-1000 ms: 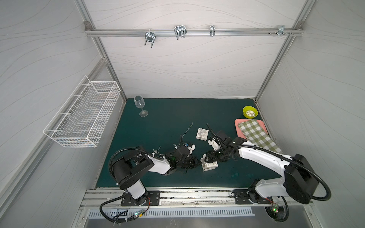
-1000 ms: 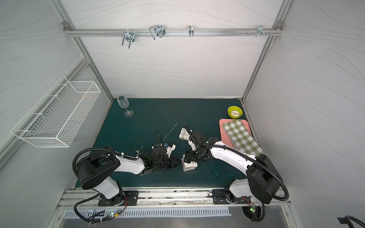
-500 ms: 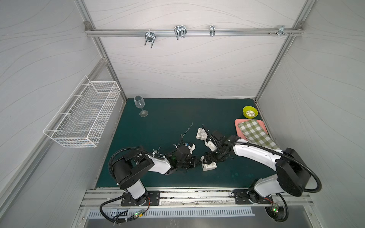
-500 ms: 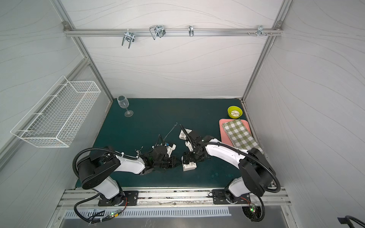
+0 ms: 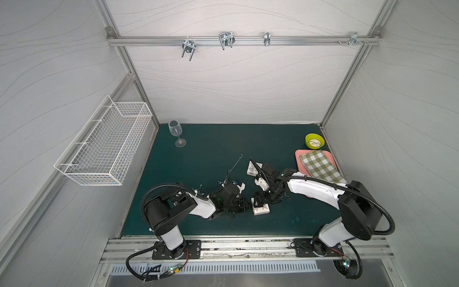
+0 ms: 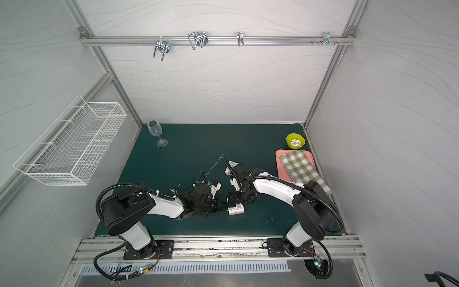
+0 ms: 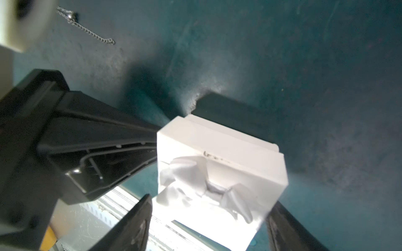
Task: Take the necklace out of the lift-off lid jewelry box
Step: Close the lid on the jewelry box.
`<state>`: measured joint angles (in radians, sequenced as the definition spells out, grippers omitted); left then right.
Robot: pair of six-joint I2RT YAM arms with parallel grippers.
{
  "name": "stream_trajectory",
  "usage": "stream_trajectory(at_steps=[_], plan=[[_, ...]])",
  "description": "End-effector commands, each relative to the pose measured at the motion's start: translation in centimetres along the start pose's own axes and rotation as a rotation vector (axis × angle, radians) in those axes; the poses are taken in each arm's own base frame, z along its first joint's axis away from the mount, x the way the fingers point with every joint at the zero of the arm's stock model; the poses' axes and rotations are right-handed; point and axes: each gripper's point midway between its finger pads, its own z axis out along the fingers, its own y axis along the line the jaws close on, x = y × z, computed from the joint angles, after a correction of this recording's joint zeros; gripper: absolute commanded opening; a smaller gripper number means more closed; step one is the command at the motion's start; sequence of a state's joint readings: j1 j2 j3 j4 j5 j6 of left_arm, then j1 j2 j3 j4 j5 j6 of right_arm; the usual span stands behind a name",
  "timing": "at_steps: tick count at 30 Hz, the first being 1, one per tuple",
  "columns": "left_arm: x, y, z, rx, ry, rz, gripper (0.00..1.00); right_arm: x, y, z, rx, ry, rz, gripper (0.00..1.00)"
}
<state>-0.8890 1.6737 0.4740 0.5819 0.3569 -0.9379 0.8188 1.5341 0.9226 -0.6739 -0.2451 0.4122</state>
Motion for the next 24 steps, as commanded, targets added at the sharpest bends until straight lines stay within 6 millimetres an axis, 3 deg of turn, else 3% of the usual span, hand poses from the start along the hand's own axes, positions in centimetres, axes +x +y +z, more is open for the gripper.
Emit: stream_trajectory(at_steps=[1, 8, 11, 13, 16, 19, 22, 24], plan=[[-1.6, -2.0, -0.8, 0.078, -0.053, 0.028, 0.00, 0.3, 0.4, 0.5, -0.018, 0.014, -0.011, 0.75], [-2.5, -0.7, -3.0, 0.026, -0.093, 0.046, 0.01, -0.5, -2.7, 1.5, 0.067, -0.004, 0.036, 0.62], [-3.3, -0.3, -4.2, -0.004, -0.111, 0.063, 0.02, -1.4, -3.1, 1.5, 0.090, -0.016, 0.026, 0.62], [-3.8, 0.2, -5.2, -0.043, -0.114, 0.073, 0.04, -2.1, -2.9, 0.7, 0.101, -0.039, 0.013, 0.68], [-5.4, 0.5, -7.7, -0.116, -0.149, 0.118, 0.08, -3.3, -2.6, -1.7, 0.131, -0.113, -0.023, 0.79], [-7.7, 0.5, -11.3, -0.225, -0.208, 0.197, 0.17, -4.7, -3.3, -5.4, 0.192, -0.213, -0.050, 0.88], [-10.6, 0.7, -15.3, -0.359, -0.302, 0.277, 0.38, -6.3, -4.7, -10.0, 0.268, -0.360, -0.073, 0.99], [-12.7, 1.2, -18.2, -0.471, -0.373, 0.325, 0.54, -7.4, -6.2, -13.3, 0.322, -0.482, -0.070, 0.99]])
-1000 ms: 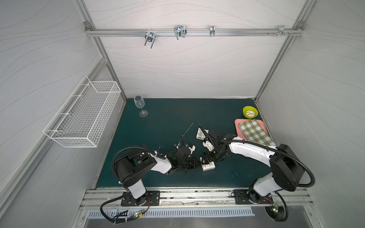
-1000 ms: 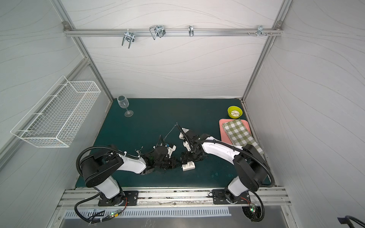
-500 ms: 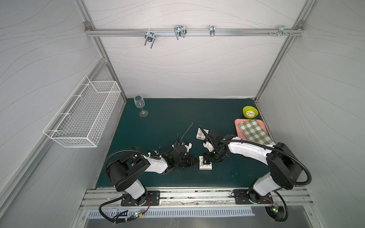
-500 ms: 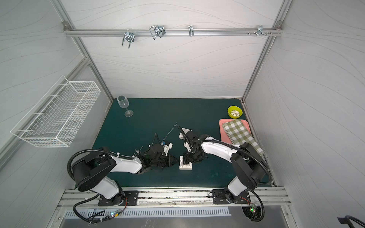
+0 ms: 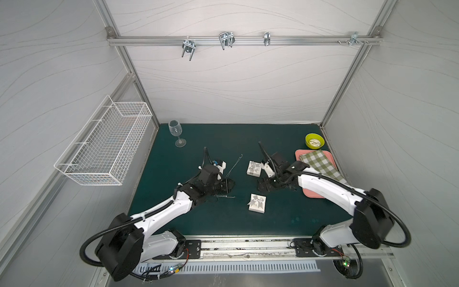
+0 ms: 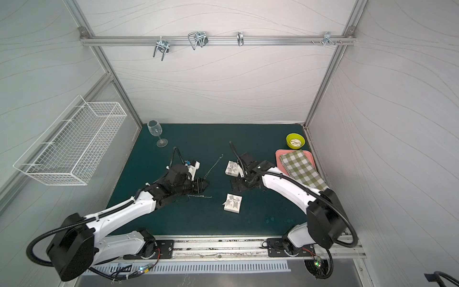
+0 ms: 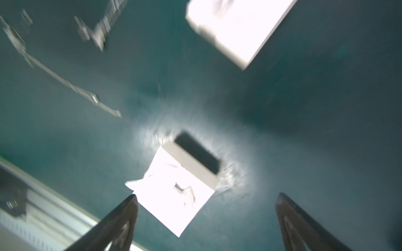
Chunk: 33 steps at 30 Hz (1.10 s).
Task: Take the necklace out of the lift-off lid jewelry box
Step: Close the lid on the jewelry box, then reset both arms
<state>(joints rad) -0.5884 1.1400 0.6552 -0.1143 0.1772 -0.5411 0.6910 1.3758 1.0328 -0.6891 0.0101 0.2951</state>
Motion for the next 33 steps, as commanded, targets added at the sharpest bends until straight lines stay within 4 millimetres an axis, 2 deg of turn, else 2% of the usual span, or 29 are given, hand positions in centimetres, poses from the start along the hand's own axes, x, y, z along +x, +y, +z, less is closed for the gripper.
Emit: stream_trajectory(at_steps=[1, 3, 4, 8, 12, 17, 20, 23, 24, 27, 31, 33], plan=[[-3.0, 4.0, -3.1, -0.256, -0.056, 0.168, 0.62, -2.8, -4.4, -4.5, 0.158, -0.183, -0.029, 0.99], [-5.2, 5.7, -4.2, -0.341, -0.107, 0.211, 0.80, -4.3, -7.2, -6.5, 0.204, -0.323, 0.023, 0.99], [-6.3, 6.6, -4.7, -0.383, -0.133, 0.212, 0.86, -4.7, -8.5, -7.2, 0.220, -0.381, 0.056, 0.99], [-9.9, 10.2, -6.4, -0.526, -0.238, 0.215, 0.99, -5.0, -13.6, -8.6, 0.302, -0.598, 0.097, 0.99], [-11.8, 12.3, -6.4, -0.614, -0.335, 0.327, 0.99, -3.8, -15.6, -7.4, 0.336, -0.717, 0.016, 0.99], [-12.4, 16.3, -6.0, -0.729, -0.419, 0.375, 0.99, -2.0, -18.8, -5.9, 0.368, -0.774, 0.097, 0.99], [-11.9, 19.0, -5.5, -0.699, -0.428, 0.265, 0.99, -1.8, -19.9, -5.5, 0.367, -0.847, 0.116, 0.99], [-11.2, 20.5, -5.4, -0.703, -0.459, 0.245, 0.99, -1.7, -20.6, -5.0, 0.362, -0.899, 0.111, 0.99], [-11.7, 20.6, -5.7, -0.697, -0.508, 0.241, 0.99, -1.6, -20.8, -4.6, 0.360, -0.908, 0.112, 0.99], [-11.3, 21.8, -5.4, -0.699, -0.539, 0.227, 0.99, -1.8, -21.1, -3.8, 0.341, -0.939, 0.102, 0.99], [-11.3, 21.8, -4.7, -0.687, -0.552, 0.297, 0.98, -3.1, -20.5, -3.2, 0.274, -0.970, 0.063, 0.99], [-11.6, 21.9, -4.9, -0.693, -0.596, 0.315, 0.98, -3.5, -21.3, -2.5, 0.289, -0.963, 0.083, 0.99]])
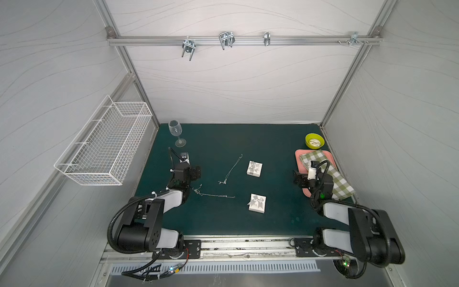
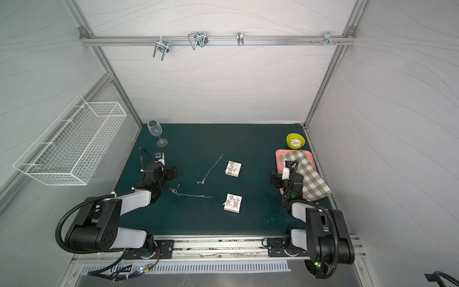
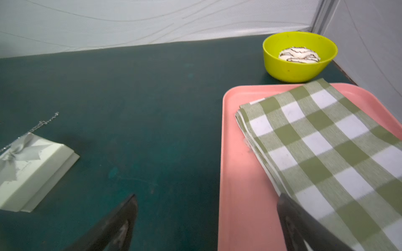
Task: Take the necklace out of the lift-off lid jewelry box
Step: Reset both arms
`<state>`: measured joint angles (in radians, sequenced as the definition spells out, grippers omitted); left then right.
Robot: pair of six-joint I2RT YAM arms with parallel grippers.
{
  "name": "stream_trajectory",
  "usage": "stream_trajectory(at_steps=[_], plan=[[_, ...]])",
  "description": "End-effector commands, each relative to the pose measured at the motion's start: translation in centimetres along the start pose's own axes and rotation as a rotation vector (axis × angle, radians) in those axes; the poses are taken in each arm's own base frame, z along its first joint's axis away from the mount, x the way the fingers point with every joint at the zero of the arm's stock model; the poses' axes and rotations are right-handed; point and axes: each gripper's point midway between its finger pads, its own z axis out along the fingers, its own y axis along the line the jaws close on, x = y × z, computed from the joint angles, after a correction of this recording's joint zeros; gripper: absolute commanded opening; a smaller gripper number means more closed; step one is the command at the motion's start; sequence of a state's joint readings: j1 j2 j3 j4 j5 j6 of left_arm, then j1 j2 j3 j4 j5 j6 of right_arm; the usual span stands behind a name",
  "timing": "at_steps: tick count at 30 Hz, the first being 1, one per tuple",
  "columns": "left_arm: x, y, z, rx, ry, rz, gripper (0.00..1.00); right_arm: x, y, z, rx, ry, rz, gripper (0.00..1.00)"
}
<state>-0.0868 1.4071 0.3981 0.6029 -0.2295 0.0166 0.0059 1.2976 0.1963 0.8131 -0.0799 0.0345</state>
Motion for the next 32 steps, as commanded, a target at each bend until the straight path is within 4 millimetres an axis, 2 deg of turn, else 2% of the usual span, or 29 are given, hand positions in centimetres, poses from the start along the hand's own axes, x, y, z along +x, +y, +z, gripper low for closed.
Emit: stream_trajectory(at_steps=[1, 4, 5, 7, 10, 14, 32], plan=[[-3.7, 0.1, 0.0, 0.004, -0.185, -0.003, 0.98, -3.4, -0.1, 1.2, -0.014, -0.138, -0.012, 0.99], [-2.9, 0.4, 0.2, -0.007, -0.229, -0.013, 0.98, -2.0, -0.9, 3.4, 0.008, -0.110, 0.018, 0.99], [-2.6, 0.7, 0.2, -0.015, -0.231, -0.028, 0.99, -2.3, -1.0, 3.8, -0.001, -0.123, 0.031, 0.99], [-2.3, 0.6, 0.7, -0.017, -0.223, -0.028, 0.99, -2.0, -1.1, 4.4, 0.012, -0.026, 0.047, 0.99], [-2.2, 0.6, 1.5, 0.003, -0.160, -0.038, 0.99, -1.9, -0.1, 6.0, 0.013, 0.032, -0.019, 0.99], [-2.2, 1.2, 2.5, 0.027, -0.117, -0.073, 0.98, -1.8, 0.4, 6.1, 0.036, 0.044, -0.062, 0.99], [-2.2, 1.1, 2.4, 0.029, -0.119, -0.075, 0.99, -1.8, 0.4, 6.2, 0.035, 0.041, -0.066, 0.99]])
